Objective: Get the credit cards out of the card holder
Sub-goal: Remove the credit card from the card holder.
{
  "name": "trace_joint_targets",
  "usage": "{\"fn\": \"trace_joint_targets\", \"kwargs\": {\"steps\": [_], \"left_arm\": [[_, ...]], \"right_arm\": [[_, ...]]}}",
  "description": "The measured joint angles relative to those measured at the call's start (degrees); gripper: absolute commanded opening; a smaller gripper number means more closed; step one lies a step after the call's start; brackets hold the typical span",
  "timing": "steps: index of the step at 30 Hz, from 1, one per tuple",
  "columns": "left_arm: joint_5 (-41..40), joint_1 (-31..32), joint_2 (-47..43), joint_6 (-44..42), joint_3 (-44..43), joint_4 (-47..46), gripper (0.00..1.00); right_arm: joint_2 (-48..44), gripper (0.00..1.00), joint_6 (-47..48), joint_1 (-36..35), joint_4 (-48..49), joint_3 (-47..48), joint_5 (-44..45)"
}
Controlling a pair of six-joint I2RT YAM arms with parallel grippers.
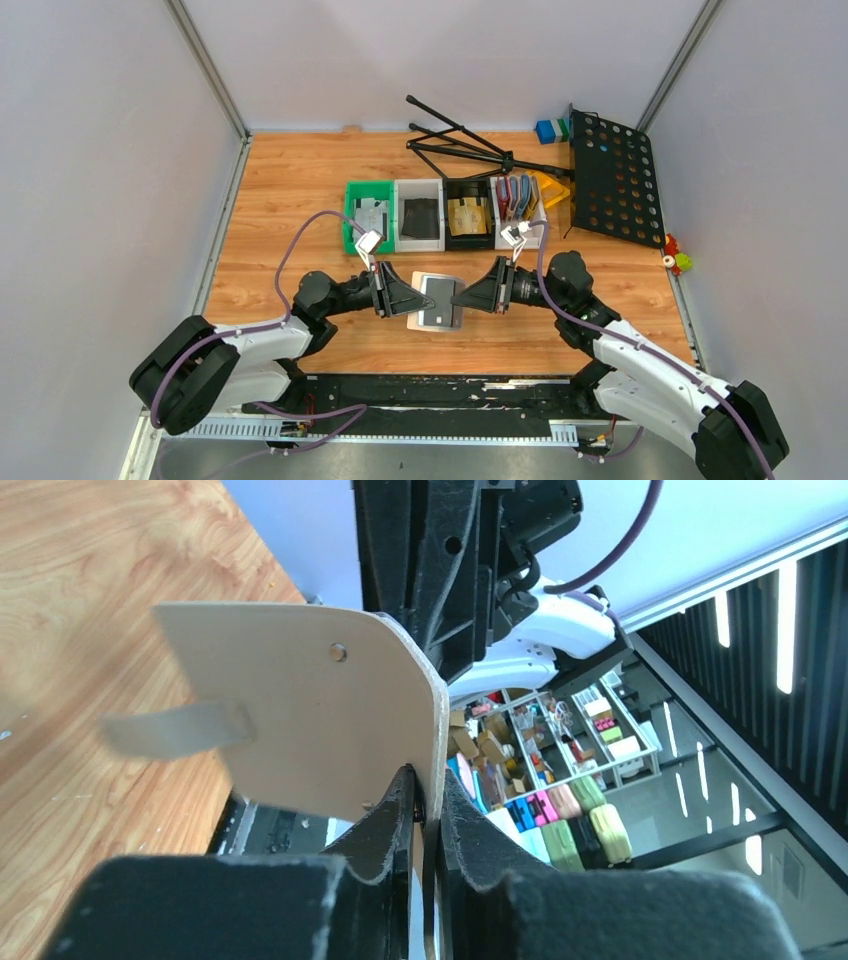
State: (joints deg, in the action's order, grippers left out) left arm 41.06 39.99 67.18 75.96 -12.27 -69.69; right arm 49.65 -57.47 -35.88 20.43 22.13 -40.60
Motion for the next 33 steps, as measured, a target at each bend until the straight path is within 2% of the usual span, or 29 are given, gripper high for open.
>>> {"fn": "trace_joint_targets", "kwargs": {"steps": [7,13,24,33], "left_arm": [[-0.87,-0.35,-0.92,-0.31,0.37,1.73,0.01],[-1.55,-0.72,-2.64,-0.24,0.57,1.64,0.01],[-1.68,-0.74,-3.34,0.85,0.57,-0.07,0.00],[-1.57,-0.74,-1.70,2.86,0.59,-3.96,0.00]], "right_arm": [[-0.44,0.00,-0.35,0.81,-0.07,-0.76,0.04],[-1.05,0.00,-0.52,1.75,0.04,-1.95,0.28],[-0.26,0.26,-3.80,2.32,9.38,-4.90,-2.73],[-1.27,0.23,-3.96,1.90,12.44,-4.83,-4.50]]}}
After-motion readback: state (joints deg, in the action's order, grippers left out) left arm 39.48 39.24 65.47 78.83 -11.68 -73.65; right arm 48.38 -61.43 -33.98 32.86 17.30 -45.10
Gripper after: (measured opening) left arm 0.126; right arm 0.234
